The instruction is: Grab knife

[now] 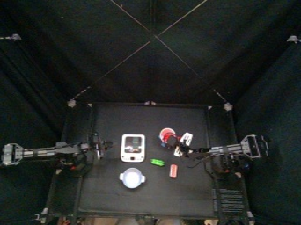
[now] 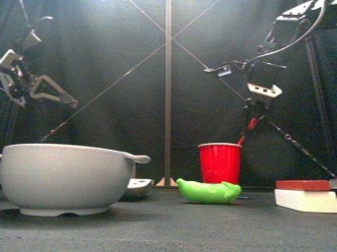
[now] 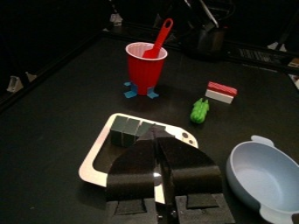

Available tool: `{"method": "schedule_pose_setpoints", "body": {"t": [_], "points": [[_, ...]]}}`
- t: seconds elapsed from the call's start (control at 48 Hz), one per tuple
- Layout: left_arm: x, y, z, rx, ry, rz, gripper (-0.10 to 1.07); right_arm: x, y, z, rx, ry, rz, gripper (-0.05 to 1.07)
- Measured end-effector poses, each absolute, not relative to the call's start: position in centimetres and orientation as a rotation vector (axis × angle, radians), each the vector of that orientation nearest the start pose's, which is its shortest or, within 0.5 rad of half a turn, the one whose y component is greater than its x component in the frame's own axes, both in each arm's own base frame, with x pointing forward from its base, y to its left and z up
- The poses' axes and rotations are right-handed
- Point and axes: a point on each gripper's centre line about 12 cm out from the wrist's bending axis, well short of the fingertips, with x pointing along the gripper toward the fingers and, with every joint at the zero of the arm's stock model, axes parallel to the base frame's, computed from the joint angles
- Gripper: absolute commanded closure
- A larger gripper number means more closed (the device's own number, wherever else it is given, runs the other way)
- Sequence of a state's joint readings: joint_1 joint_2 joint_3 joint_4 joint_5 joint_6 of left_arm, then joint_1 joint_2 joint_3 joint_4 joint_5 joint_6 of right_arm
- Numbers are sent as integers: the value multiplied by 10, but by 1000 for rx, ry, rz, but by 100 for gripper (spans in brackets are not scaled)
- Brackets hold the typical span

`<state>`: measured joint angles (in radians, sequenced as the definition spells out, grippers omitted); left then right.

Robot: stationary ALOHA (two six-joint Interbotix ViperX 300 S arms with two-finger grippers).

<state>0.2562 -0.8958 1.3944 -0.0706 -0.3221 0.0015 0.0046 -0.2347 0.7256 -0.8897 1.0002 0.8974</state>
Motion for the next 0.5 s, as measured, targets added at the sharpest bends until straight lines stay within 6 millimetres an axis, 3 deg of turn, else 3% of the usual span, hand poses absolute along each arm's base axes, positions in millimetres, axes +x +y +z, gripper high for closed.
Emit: {"method": "schedule_pose_setpoints", "body": {"t": [0.125, 0.375, 0.5], "points": [[176, 49, 197, -86, 167, 283, 65, 280, -79, 206, -200, 1090, -790, 19], [176, 49, 197, -87, 167, 284, 65, 280, -82, 207, -206, 1088, -799, 42], [176, 49, 197, -86, 169, 283, 65, 281, -82, 209, -202, 1085, -800, 49]]}}
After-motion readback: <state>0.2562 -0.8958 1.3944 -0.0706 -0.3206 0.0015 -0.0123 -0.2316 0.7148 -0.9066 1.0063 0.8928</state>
